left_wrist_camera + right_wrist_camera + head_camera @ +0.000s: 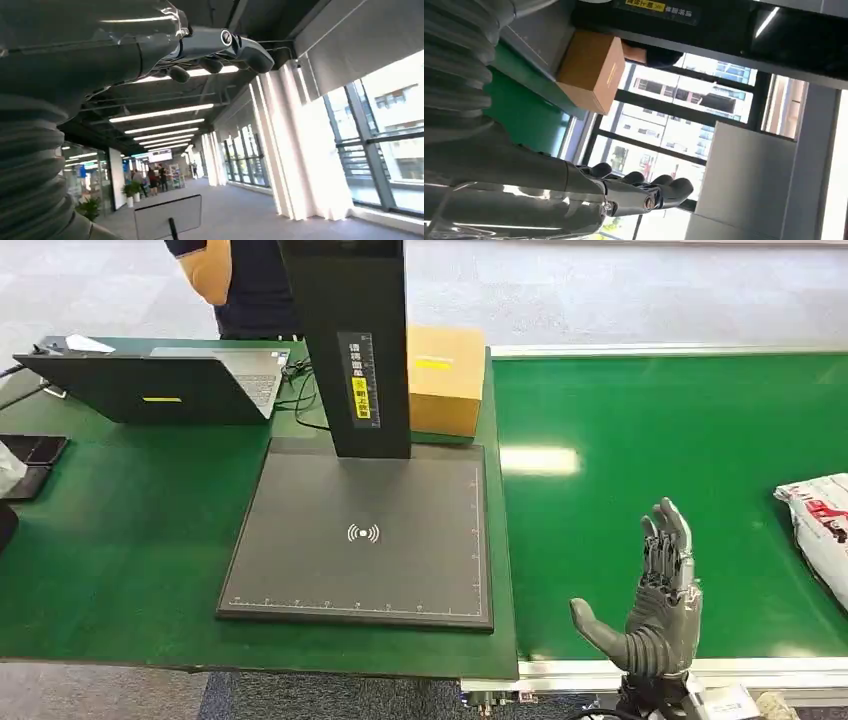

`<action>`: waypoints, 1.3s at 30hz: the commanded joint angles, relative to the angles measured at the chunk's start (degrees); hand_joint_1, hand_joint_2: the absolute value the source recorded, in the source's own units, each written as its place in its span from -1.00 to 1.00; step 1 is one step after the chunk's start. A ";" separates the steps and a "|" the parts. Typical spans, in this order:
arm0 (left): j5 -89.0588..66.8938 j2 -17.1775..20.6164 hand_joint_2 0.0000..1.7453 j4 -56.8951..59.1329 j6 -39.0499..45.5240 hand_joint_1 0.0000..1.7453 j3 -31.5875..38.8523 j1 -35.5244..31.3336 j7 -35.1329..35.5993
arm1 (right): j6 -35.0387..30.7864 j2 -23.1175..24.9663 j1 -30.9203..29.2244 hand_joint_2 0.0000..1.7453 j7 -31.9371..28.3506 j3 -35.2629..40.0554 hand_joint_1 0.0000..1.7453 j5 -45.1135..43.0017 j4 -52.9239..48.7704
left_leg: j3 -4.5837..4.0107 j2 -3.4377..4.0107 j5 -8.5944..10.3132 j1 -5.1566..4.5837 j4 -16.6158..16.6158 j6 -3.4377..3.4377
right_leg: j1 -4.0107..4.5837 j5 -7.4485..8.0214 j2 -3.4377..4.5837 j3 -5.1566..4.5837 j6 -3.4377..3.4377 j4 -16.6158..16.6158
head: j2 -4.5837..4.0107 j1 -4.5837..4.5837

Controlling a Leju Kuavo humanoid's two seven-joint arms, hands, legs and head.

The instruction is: Moved the parcel from conveyor to table for the left to box.

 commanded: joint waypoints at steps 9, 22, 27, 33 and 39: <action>13.47 -15.85 1.00 -3.22 3.29 -1.00 -0.43 -8.68 -5.33 | -2.26 -0.07 1.29 1.00 -2.80 -4.94 -1.00 -1.46 3.85 | 0.00 -0.29 0.01 0.05 0.05 0.03 | 0.06 -0.01 -0.29 0.15 -0.02 -0.04 | 0.00 -0.02; 69.99 -7.09 1.00 -38.80 18.14 -1.00 3.32 46.10 -1.37 | -13.67 -6.02 -9.16 1.00 -2.80 -1.26 -1.00 3.72 27.19 | 1.17 0.15 0.09 -0.26 -0.62 0.03 | -0.25 0.10 0.16 1.02 -0.03 -0.34 | 0.00 0.04; 96.00 0.91 1.00 -50.85 29.13 -1.00 -3.44 61.92 3.43 | -13.33 -6.97 -12.40 1.00 -2.80 0.80 -1.00 0.99 31.03 | 1.46 0.56 0.08 -0.23 -0.82 0.00 | -0.20 0.18 0.56 1.10 -0.09 -0.46 | 0.00 0.02; 95.61 -6.70 1.00 -51.48 36.18 -1.00 -10.89 64.55 0.63 | -5.73 -10.66 -12.85 1.00 -0.01 1.18 -1.00 -8.81 31.40 | 0.87 -0.08 0.04 -0.13 -0.43 0.02 | -0.09 -0.10 -0.12 0.78 -0.05 -0.24 | 0.00 -0.02; 97.18 -8.31 1.00 -52.36 40.07 -1.00 -15.01 69.25 0.40 | -5.95 -16.34 -15.26 1.00 2.37 5.69 -1.00 -16.38 34.18 | 0.76 -0.12 0.00 -0.15 -0.42 0.08 | -0.24 -0.06 -0.12 0.72 0.00 -0.30 | 0.00 0.00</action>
